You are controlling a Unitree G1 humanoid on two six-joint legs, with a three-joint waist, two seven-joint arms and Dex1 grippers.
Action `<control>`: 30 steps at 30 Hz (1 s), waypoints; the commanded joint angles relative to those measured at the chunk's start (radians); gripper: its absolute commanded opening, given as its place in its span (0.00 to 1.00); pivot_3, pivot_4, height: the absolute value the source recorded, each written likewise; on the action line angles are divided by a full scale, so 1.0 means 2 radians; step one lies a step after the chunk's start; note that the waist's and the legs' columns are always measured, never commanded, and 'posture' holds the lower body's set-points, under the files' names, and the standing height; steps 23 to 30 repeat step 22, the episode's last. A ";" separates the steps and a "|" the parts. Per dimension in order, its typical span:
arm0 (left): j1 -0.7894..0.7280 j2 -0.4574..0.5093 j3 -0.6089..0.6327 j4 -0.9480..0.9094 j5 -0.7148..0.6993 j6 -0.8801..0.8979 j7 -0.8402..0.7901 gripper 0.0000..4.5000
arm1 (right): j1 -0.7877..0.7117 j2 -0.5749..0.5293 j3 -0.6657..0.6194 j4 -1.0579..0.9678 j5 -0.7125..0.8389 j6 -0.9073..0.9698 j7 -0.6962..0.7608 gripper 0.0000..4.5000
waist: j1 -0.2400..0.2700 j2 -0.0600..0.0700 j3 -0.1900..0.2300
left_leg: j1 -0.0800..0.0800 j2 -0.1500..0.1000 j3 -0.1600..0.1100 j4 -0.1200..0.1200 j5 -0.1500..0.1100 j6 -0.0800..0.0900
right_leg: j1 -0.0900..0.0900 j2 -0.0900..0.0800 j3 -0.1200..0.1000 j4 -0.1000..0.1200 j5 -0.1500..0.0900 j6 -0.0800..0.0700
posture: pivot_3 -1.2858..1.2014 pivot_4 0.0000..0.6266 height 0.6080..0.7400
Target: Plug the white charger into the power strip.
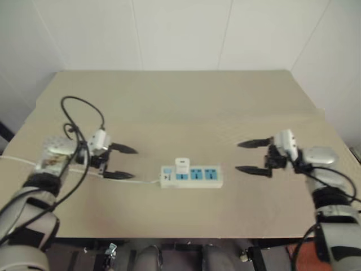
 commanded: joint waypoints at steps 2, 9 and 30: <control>-0.019 0.067 0.013 -0.010 -0.019 0.013 -0.002 0.99 | -0.018 -0.082 0.025 -0.039 0.014 0.030 0.030 1.00 | -0.002 0.000 0.002 | 0.000 0.000 0.000 0.000 0.000 0.000 | 0.000 0.000 0.000 0.000 0.000 0.000 | 0.52 0.24 1.00; 0.006 0.121 0.028 -0.068 -0.058 0.045 -0.002 0.99 | -0.020 -0.135 0.044 -0.063 0.021 0.051 0.030 1.00 | -0.006 0.000 0.002 | -0.001 0.000 0.000 0.000 0.000 0.000 | -0.001 0.000 0.000 0.000 0.000 0.000 | 0.52 0.24 1.00; 0.027 0.114 0.050 -0.094 -0.057 0.063 -0.002 0.99 | -0.002 -0.139 0.028 -0.099 0.020 0.084 0.030 1.00 | -0.005 0.000 0.002 | -0.005 0.000 0.001 0.000 0.000 0.000 | -0.006 0.000 0.000 0.001 0.000 0.000 | 0.52 0.24 1.00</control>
